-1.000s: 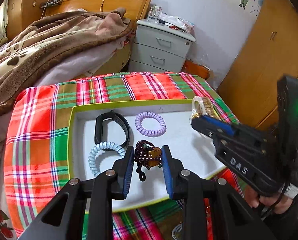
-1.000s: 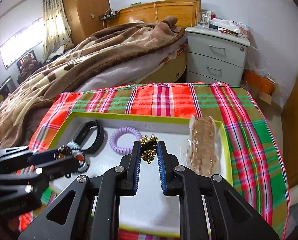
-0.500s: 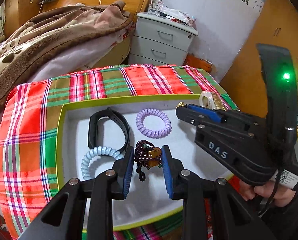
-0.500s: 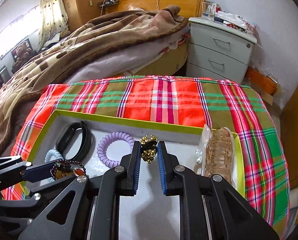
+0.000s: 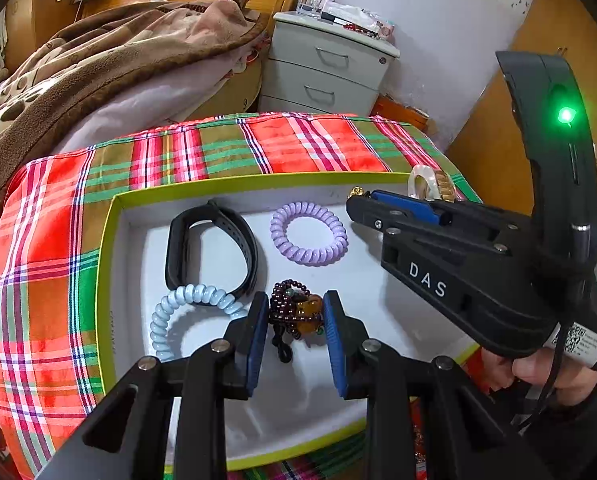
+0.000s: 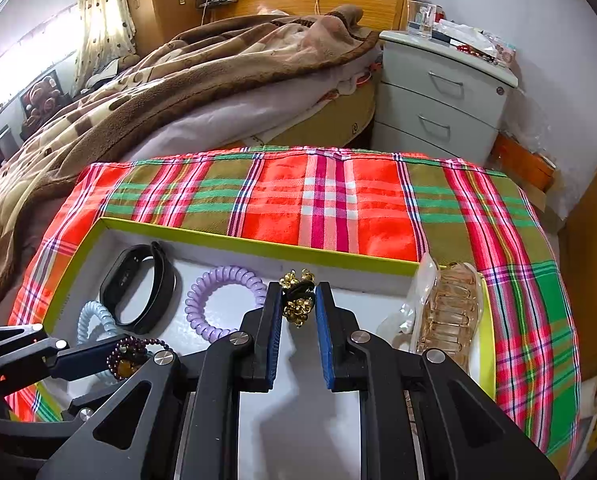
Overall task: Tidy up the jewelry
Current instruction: 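Carry the beaded bracelet and gold earrings into the box lid and open both grippers, then move the right gripper to the gold hoop ring while the left approaches the black hair tie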
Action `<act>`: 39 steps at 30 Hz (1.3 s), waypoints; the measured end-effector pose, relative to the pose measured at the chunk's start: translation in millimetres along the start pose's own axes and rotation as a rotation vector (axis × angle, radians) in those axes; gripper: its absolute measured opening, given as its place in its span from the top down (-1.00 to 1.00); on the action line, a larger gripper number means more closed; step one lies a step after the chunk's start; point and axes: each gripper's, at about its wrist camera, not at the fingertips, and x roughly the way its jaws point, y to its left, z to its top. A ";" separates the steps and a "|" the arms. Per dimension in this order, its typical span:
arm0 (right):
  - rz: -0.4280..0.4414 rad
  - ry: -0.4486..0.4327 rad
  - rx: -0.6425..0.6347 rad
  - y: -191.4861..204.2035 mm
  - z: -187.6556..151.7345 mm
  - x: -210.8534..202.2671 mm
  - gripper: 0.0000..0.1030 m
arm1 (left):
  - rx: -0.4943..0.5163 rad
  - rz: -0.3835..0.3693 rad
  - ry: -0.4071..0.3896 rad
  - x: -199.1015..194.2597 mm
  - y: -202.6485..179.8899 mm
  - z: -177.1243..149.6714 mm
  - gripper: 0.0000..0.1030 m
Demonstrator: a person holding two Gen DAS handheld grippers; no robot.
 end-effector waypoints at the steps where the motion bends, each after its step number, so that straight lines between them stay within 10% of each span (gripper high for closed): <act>1: -0.001 0.000 0.000 0.1 0.0 0.0 0.66 | -0.001 0.001 0.005 1.1 0.3 0.0 0.44; 39: 0.041 -0.121 0.015 4.8 -19.7 -69.8 0.42 | -0.042 -0.007 -0.098 -61.9 0.8 -17.5 0.09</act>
